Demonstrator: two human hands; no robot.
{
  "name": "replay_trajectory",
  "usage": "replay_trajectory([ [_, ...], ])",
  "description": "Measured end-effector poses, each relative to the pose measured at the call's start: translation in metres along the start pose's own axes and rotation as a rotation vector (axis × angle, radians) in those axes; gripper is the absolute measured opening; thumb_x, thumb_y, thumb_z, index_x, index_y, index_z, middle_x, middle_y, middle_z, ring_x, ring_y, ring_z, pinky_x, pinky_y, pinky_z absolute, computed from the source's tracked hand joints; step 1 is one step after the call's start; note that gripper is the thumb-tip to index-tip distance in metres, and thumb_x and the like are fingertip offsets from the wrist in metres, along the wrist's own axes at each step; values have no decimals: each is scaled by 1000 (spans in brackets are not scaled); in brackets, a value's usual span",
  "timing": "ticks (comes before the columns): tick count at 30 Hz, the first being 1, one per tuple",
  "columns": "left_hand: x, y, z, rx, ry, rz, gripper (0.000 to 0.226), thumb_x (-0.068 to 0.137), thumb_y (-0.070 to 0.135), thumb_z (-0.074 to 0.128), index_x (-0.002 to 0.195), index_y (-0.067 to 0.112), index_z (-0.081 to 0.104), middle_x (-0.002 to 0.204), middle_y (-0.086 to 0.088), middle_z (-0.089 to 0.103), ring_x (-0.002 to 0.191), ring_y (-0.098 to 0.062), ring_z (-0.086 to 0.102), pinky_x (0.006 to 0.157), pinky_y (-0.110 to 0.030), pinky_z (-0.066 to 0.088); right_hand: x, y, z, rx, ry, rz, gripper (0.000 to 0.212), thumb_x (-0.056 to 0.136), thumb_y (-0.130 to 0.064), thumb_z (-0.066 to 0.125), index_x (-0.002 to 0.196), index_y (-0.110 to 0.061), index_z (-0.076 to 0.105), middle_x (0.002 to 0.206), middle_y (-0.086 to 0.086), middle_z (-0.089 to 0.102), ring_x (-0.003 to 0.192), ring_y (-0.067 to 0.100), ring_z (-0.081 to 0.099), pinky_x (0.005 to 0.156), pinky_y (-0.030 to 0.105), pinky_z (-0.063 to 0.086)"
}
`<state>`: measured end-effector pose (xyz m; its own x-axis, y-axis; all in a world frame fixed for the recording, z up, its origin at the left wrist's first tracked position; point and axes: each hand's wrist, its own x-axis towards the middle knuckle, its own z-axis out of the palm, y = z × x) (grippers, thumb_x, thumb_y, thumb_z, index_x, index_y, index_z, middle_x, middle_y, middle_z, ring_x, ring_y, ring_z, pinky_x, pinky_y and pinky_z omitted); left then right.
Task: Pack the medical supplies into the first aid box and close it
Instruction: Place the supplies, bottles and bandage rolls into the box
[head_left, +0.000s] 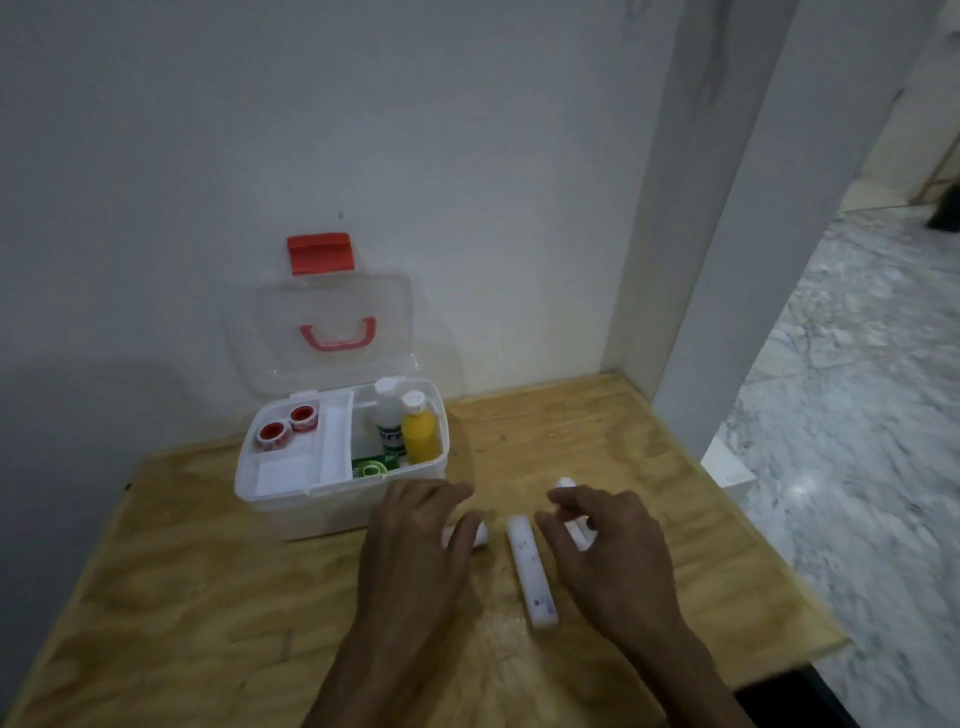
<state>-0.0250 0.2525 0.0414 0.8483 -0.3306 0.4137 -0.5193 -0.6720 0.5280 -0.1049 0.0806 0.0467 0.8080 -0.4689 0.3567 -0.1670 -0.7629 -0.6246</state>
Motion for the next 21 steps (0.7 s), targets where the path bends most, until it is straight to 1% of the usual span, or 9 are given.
replay_trajectory([
  [1,-6,-4,6,26,-35,-36,25,84,36,67,108,27,72,109,5,69,104,-16,58,92,-34,46,-8,0,4,-58,8,-12,20,80,-46,70,96,-34,73,80,-18,68,82,15,58,71,37,50],
  [4,-17,-15,15,77,-65,-82,26,86,45,58,105,30,71,108,11,69,103,-14,57,89,-38,47,-28,1,20,-261,-19,-19,30,77,-56,64,96,-34,74,91,-12,72,82,21,60,69,39,47],
  [8,-23,-23,22,49,-72,-97,24,87,47,59,107,38,70,104,19,69,101,-8,60,88,-38,47,-40,-1,36,-369,13,1,35,77,-55,59,99,-33,74,98,-9,73,85,25,60,72,41,42],
  [11,-22,-20,25,56,-59,-100,19,88,45,59,101,37,71,94,18,70,93,-8,61,84,-38,47,-41,0,39,-387,84,-19,33,77,-50,53,94,-32,75,88,-7,73,81,26,59,72,39,35],
  [13,-23,-18,25,60,-52,-102,17,88,45,60,97,37,71,90,18,70,89,-8,62,82,-38,47,-40,0,41,-380,130,-25,30,78,-48,53,92,-32,75,85,-5,73,79,27,59,71,39,33],
  [16,-28,-9,30,62,-12,-110,23,83,40,63,105,39,72,94,15,72,90,-12,63,83,-38,48,-45,4,39,-371,173,-43,29,80,-46,53,90,-30,76,80,-5,71,77,27,60,71,38,33],
  [18,-34,-6,23,37,9,-140,27,80,39,64,106,35,72,94,11,73,89,-15,64,83,-38,48,-45,4,38,-338,177,-69,30,81,-46,53,89,-30,76,80,-5,71,77,27,61,70,37,32],
  [19,-36,-6,16,15,17,-150,28,80,39,64,106,33,72,93,9,73,89,-16,64,83,-37,48,-44,3,40,-315,197,-74,29,81,-46,53,88,-30,77,82,-5,72,77,27,62,69,37,33],
  [21,-34,0,9,19,98,-118,29,81,42,61,104,30,73,93,7,73,89,-18,65,84,-38,48,-42,-1,33,-252,231,-52,26,81,-46,56,87,-31,77,84,-7,72,79,24,65,67,36,39],
])
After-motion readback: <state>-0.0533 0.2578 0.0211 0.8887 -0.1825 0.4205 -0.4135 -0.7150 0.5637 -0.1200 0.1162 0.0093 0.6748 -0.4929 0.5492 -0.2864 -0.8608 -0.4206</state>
